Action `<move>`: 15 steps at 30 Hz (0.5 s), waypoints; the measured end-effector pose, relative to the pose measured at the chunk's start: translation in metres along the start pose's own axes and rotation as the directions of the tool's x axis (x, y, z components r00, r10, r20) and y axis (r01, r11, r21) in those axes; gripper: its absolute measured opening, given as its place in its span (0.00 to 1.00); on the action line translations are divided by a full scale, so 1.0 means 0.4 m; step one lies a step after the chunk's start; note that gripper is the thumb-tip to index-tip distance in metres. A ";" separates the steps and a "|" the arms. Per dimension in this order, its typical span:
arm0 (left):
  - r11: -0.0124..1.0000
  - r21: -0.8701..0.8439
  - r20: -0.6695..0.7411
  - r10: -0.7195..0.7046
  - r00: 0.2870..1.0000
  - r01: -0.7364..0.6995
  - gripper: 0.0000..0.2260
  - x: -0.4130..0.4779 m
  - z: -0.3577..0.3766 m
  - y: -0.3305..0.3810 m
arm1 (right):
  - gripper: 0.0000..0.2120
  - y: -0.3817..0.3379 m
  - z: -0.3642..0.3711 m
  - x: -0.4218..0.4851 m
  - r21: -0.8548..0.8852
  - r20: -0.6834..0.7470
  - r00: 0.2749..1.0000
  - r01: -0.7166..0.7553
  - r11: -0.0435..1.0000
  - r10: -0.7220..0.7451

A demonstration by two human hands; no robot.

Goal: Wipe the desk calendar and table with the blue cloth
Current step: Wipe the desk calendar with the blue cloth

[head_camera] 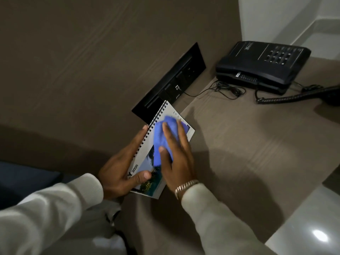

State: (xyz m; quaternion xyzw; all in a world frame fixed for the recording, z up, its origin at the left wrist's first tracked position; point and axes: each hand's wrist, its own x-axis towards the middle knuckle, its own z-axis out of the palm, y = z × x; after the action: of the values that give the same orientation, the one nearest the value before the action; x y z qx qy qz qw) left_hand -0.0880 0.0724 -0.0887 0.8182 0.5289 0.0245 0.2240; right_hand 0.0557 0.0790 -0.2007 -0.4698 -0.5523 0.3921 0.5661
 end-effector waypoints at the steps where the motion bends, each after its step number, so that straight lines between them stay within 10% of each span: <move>1: 1.000 0.000 -0.001 0.011 1.000 -0.011 0.44 0.002 0.001 0.000 | 0.26 0.001 -0.003 0.024 -0.002 -0.037 0.999 -0.027 1.000 0.026; 5: 0.994 0.064 -0.021 0.090 0.996 -0.089 0.44 0.004 0.002 -0.009 | 0.26 0.033 -0.020 0.030 -0.041 -0.088 0.946 -0.317 0.948 0.312; 15: 0.952 0.249 -0.007 0.186 0.983 -0.178 0.40 0.008 0.000 -0.020 | 0.26 -0.010 -0.009 -0.017 0.082 0.001 0.985 -0.173 0.981 0.174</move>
State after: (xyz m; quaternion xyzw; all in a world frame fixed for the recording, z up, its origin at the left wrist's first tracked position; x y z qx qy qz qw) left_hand -0.0935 0.0781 -0.0924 0.8845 0.4536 -0.0086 0.1089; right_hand 0.0586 0.0712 -0.1986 -0.4938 -0.4911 0.4606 0.5503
